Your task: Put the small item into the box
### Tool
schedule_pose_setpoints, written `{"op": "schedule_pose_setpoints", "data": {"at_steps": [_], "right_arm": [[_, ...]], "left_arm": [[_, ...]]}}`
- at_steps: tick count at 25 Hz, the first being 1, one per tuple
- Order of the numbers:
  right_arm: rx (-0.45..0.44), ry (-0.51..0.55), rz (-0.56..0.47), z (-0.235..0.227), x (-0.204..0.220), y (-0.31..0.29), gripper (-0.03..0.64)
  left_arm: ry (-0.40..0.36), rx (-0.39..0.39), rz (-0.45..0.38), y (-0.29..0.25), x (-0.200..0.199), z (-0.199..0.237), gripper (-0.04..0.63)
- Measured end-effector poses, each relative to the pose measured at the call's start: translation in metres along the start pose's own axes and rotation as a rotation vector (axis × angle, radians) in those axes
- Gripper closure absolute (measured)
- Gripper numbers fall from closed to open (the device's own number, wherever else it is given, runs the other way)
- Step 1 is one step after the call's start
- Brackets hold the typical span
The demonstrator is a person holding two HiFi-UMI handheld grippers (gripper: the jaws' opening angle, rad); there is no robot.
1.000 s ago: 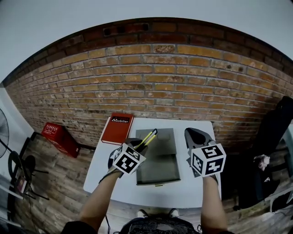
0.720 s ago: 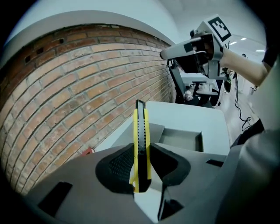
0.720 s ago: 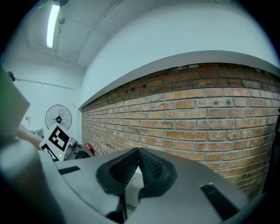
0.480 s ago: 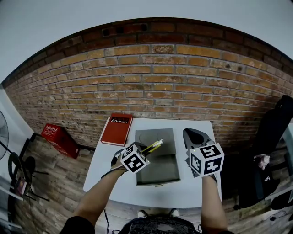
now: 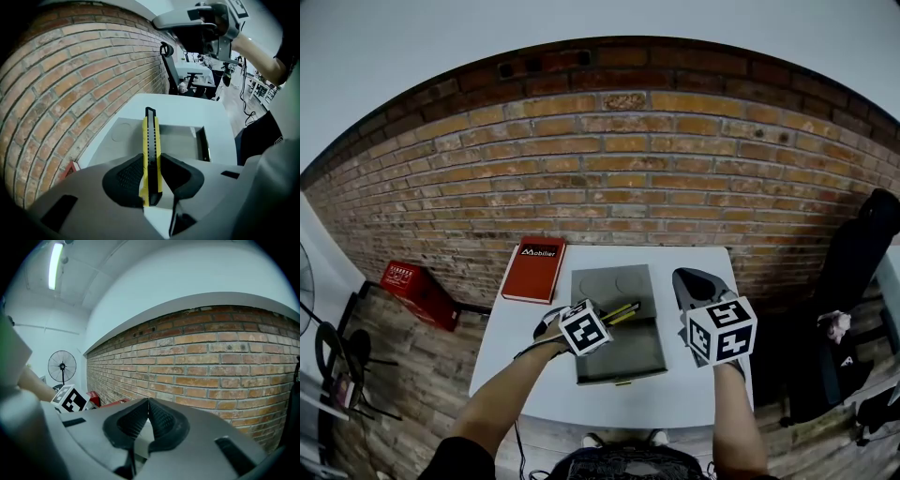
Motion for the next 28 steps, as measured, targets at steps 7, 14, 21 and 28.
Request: {"op": "schedule_pose_setpoints", "data": {"at_steps": [7, 14, 21, 28], "right_arm": [[0.006, 0.001, 0.002, -0.003, 0.000, 0.002, 0.597], [0.018, 0.002, 0.013, -0.007, 0.002, 0.004, 0.597], [0.032, 0.000, 0.024, -0.013, 0.005, 0.005, 0.597], [0.037, 0.001, 0.030, -0.016, 0.005, 0.004, 0.597]], "left_arm": [[-0.027, 0.051, 0.040, -0.026, -0.003, -0.005, 0.465], [-0.047, 0.122, 0.120, -0.048, 0.004, -0.013, 0.465], [-0.056, 0.167, 0.158, -0.066, 0.012, -0.023, 0.465], [-0.066, 0.200, 0.208, -0.080, 0.023, -0.030, 0.465]]}}
Point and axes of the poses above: the fingertips, and each gripper's own axes: y backward along the fingers, z to its left, x out of its underside, the point moved 9 cm from there along y, backward along the fingers, and after that the axes turned 7 degrees about -y, right-handed, at the moved point
